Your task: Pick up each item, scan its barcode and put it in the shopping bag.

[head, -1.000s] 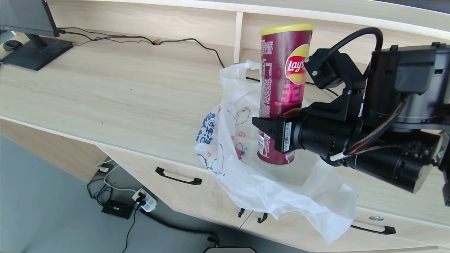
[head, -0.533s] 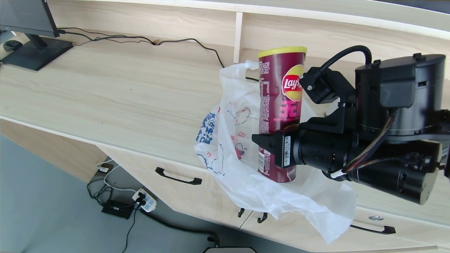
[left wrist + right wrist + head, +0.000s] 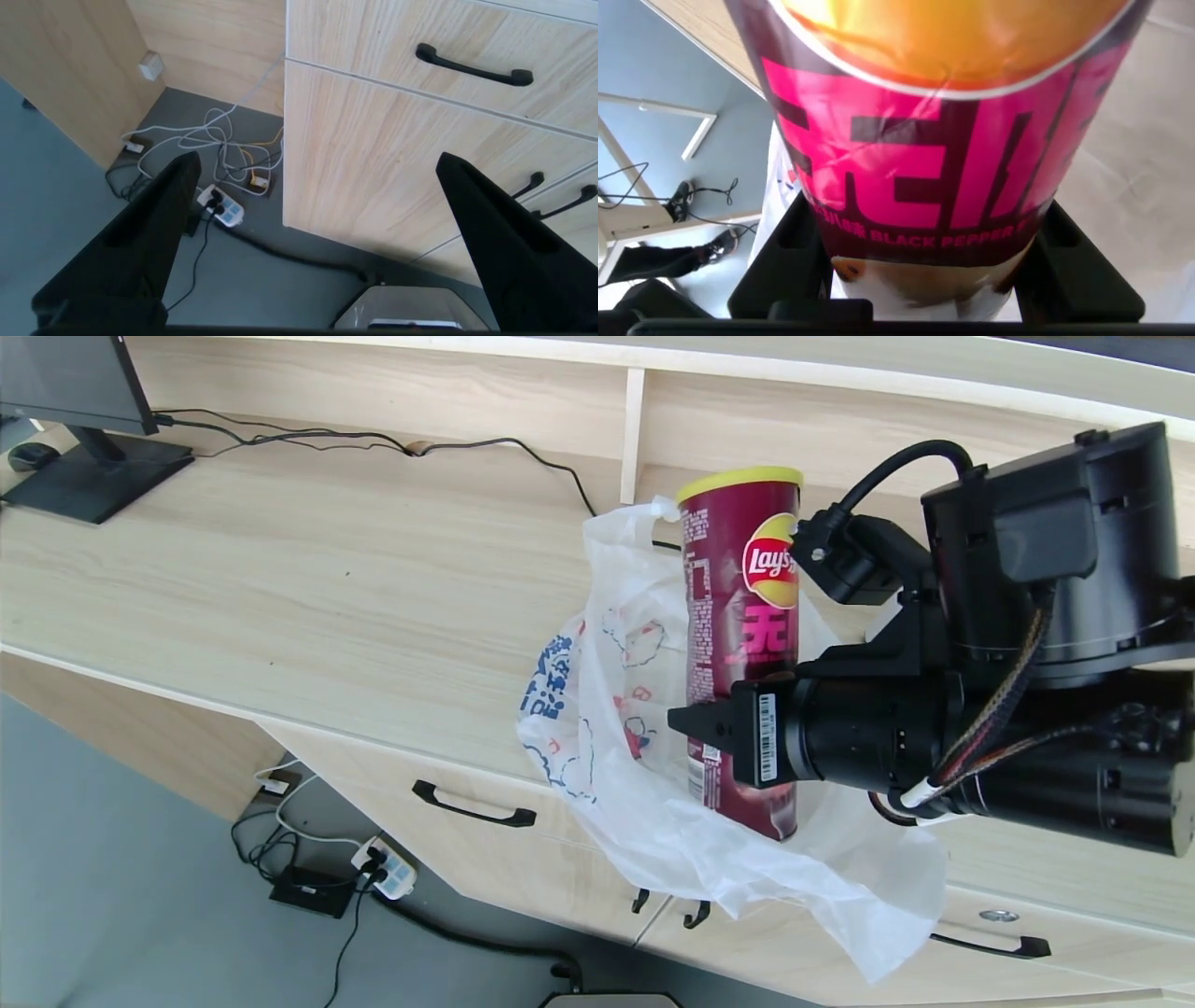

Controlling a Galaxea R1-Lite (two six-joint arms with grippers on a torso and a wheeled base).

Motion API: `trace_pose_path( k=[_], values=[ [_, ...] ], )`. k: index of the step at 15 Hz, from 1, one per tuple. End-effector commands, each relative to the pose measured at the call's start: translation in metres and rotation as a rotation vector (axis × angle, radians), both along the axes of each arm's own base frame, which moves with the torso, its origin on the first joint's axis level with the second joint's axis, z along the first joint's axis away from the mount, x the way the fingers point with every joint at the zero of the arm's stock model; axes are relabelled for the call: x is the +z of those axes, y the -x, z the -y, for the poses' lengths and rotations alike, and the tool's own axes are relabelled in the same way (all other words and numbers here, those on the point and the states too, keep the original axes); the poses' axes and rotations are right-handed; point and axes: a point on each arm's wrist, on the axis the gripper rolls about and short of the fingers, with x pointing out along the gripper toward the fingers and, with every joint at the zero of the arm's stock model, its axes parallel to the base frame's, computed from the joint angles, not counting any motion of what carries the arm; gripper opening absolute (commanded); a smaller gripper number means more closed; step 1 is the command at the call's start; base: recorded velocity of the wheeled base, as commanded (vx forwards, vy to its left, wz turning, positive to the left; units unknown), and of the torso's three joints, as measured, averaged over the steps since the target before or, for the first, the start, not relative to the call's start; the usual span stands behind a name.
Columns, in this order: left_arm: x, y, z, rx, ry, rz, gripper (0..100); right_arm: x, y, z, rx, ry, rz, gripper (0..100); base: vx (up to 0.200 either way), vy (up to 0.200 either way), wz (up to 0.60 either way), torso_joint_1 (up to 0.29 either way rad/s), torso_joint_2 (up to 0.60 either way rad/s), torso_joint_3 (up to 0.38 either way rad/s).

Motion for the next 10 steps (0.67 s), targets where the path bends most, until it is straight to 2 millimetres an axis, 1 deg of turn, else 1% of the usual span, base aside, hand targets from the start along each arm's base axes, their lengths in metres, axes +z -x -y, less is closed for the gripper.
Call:
trace_pose_path(
  k=[1,3,5,7,10],
  values=[
    [0.0001,-0.0001,0.0000,0.000,0.000,-0.001,100,-0.0040,-0.0019,-0.0034,0.001,0.014,-0.014,0,0.000,0.000,0.00,0.000,0.00,0.000],
    [-0.0001,-0.0001,0.0000,0.000,-0.002,-0.002,100,-0.0083,-0.0046,-0.0067,-0.007,0.029,-0.048,0,0.000,0.000,0.00,0.000,0.00,0.000],
    [0.0001,-0.0001,0.0000,0.000,0.000,-0.001,100,-0.0073,-0.0060,-0.0082,-0.018,0.034,-0.067,0,0.000,0.000,0.00,0.000,0.00,0.000],
    [0.0001,-0.0001,0.0000,0.000,0.000,-0.001,100,-0.0067,-0.0050,-0.0063,-0.020,0.068,-0.097,0,0.000,0.000,0.00,0.000,0.00,0.000],
    [0.0001,-0.0001,0.0000,0.000,-0.002,-0.001,100,-0.0028,-0.0007,-0.0012,-0.021,0.071,-0.102,0,0.000,0.000,0.00,0.000,0.00,0.000]
  ],
)
